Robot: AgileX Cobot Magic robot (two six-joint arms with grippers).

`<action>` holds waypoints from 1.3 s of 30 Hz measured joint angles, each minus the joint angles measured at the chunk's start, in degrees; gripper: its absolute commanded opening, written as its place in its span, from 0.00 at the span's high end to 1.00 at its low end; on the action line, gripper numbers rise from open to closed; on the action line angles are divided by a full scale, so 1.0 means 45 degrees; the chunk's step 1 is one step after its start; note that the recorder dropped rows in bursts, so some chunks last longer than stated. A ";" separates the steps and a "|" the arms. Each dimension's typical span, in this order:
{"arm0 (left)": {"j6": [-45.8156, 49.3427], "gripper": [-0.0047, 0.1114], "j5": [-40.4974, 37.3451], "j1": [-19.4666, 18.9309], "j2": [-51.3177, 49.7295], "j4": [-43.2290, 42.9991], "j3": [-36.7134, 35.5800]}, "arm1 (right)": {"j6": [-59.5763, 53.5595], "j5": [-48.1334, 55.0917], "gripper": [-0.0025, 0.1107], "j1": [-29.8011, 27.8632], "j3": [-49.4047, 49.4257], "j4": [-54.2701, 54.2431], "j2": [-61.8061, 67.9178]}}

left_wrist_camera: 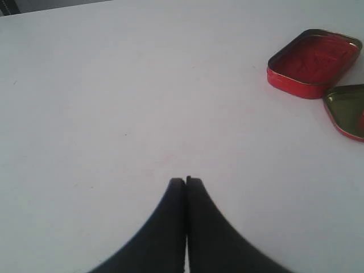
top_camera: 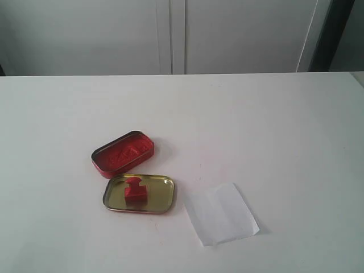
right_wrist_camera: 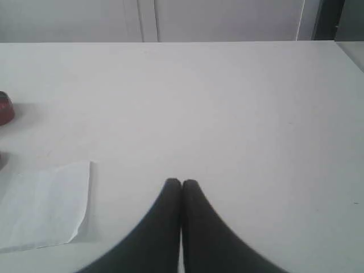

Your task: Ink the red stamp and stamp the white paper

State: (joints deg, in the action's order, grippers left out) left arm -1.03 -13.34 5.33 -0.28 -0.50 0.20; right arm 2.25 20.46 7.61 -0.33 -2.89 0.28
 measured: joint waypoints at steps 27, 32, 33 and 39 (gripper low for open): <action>0.0000 0.96 0.3324 0.0000 0.0000 0.0000 0.0000 | 0.0000 0.0000 0.98 0.0000 0.0000 0.0000 0.0000; 0.0000 0.96 0.3369 0.0000 0.0000 0.0000 0.0000 | 0.0000 0.0000 0.98 0.0000 0.0000 0.0000 0.0000; 0.0000 0.96 0.3369 0.0000 0.0000 0.0000 0.0000 | 0.0000 0.0000 0.98 0.0000 0.0000 0.0000 0.0000; 0.0000 0.96 0.3755 0.0000 0.0000 0.0000 0.0000 | 0.0000 0.0000 0.98 0.0000 0.0000 0.0000 0.0000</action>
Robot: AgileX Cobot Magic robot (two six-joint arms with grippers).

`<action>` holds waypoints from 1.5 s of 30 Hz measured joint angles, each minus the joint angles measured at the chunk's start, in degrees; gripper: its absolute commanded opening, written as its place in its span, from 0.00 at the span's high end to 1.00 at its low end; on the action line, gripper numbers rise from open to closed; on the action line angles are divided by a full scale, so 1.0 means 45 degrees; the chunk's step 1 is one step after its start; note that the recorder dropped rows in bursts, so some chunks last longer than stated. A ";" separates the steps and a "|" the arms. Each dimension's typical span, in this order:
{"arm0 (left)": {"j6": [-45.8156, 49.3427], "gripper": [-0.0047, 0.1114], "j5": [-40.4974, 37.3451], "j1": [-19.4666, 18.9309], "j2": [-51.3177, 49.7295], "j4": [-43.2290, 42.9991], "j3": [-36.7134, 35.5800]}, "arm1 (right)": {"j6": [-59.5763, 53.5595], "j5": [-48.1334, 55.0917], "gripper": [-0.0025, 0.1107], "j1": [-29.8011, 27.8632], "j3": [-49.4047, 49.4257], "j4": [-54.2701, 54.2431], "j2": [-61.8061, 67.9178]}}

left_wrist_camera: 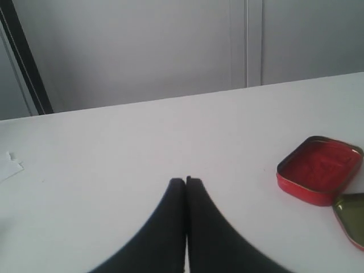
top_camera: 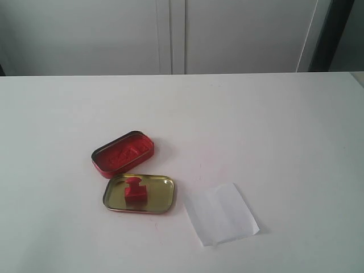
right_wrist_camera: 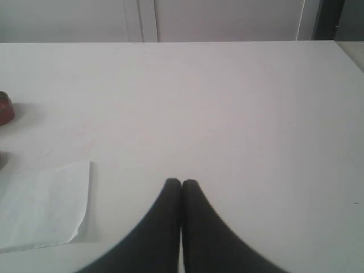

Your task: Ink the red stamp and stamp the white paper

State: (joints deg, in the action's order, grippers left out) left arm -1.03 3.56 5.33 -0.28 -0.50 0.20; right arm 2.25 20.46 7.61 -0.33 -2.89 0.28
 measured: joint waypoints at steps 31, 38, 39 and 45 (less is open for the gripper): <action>0.0002 0.96 -0.4974 0.0000 -0.2951 -0.0172 0.6169 | 0.0000 0.0000 0.98 0.0000 0.0000 0.0000 0.0000; 0.0498 0.96 -0.8755 0.0000 -0.6449 -0.0424 0.8681 | 0.0000 0.0000 0.98 0.0000 0.0000 0.0000 0.0000; 0.0577 0.96 -0.9010 0.0000 -0.6754 -0.0424 0.8871 | 0.0000 0.0000 0.98 0.0000 0.0000 0.0000 0.0000; 0.1037 0.96 -1.0997 0.0000 -1.0264 -0.0450 1.0892 | 0.0000 0.0000 0.98 0.0000 0.0000 0.0000 0.0000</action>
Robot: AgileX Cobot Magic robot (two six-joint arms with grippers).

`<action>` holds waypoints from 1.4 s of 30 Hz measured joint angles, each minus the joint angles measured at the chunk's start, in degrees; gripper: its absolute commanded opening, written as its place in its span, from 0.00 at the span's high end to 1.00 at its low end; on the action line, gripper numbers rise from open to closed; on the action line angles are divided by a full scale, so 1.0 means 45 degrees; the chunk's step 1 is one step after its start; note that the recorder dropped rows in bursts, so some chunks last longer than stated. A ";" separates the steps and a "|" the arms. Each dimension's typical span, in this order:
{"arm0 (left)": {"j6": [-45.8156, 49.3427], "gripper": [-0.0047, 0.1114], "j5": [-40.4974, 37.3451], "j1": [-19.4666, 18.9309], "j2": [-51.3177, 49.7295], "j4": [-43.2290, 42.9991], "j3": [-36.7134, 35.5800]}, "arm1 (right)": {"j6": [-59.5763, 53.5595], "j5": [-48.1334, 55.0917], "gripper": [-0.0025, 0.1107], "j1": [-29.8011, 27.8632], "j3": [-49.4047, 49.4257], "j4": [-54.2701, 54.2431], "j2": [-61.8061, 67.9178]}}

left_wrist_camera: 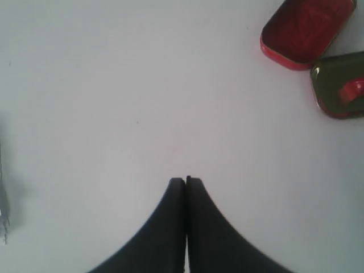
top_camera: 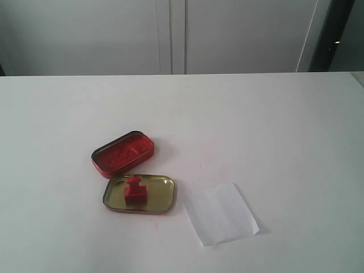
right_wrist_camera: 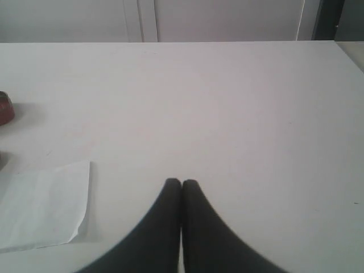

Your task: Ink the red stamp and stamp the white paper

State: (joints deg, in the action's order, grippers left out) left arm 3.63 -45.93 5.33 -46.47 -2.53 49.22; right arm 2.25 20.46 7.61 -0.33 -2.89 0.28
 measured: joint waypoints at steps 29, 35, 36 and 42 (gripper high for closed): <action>0.2889 0.96 -0.2521 0.0000 -0.8246 0.2463 0.4338 | 0.0000 0.0000 0.98 0.0000 0.0000 0.0000 0.0000; 0.3604 0.96 -0.2550 0.0768 -0.9275 0.2717 0.5123 | 0.0000 0.0000 0.98 0.0000 0.0000 0.0000 0.0000; 0.3685 0.96 -0.2550 0.0981 -0.9402 0.2748 0.5227 | 0.0000 0.0000 0.98 0.0000 0.0000 0.0000 0.0000; 0.4707 0.96 -0.2397 0.2219 -1.0176 0.2862 0.5768 | 0.0000 0.0000 0.98 0.0000 0.0000 0.0000 0.0000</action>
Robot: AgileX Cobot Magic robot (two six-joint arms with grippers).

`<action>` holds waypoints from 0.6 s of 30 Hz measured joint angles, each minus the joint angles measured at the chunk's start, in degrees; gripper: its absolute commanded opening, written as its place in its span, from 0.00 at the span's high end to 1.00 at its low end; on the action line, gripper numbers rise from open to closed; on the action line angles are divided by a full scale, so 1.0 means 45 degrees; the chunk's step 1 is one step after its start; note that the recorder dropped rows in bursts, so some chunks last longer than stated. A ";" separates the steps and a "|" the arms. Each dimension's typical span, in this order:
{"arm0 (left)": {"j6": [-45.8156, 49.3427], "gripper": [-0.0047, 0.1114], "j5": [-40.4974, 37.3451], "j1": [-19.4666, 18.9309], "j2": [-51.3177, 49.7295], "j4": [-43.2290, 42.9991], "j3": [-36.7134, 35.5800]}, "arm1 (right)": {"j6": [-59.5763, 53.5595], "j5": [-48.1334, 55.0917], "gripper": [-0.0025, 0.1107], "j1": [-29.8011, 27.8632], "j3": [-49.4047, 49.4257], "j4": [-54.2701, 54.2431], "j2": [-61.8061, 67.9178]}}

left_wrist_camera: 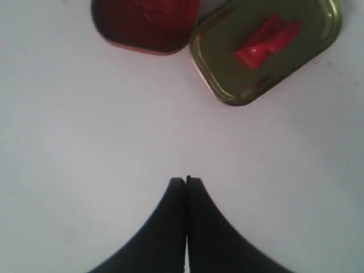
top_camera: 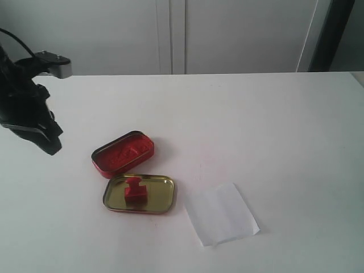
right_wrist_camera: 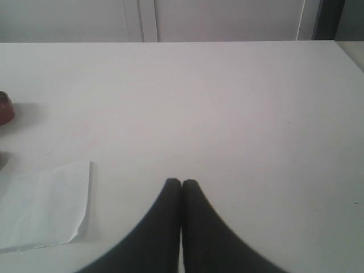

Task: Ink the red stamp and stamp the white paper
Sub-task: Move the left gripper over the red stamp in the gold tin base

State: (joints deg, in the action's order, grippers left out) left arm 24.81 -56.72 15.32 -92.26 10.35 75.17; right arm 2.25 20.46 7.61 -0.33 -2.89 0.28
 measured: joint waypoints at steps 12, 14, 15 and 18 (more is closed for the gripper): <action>0.2423 0.96 0.0336 0.2204 -0.1297 0.0242 0.0943 | 0.0000 0.0000 0.98 0.0000 0.0000 0.0000 0.0000; 0.3005 0.96 0.0336 0.2496 -0.1533 0.0450 0.1166 | 0.0000 0.0000 0.98 0.0000 0.0000 0.0000 0.0000; 0.3353 0.96 0.0357 0.2640 -0.1636 0.0543 0.1253 | 0.0000 0.0000 0.98 0.0000 0.0000 0.0000 0.0000; 0.4346 0.96 0.0357 0.3035 -0.1872 0.0790 0.1495 | 0.0000 0.0000 0.98 0.0000 0.0000 0.0000 0.0000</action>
State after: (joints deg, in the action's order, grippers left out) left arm 44.37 -55.11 28.98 -100.69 13.91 81.90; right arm 2.25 20.46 7.61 -0.33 -2.89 0.28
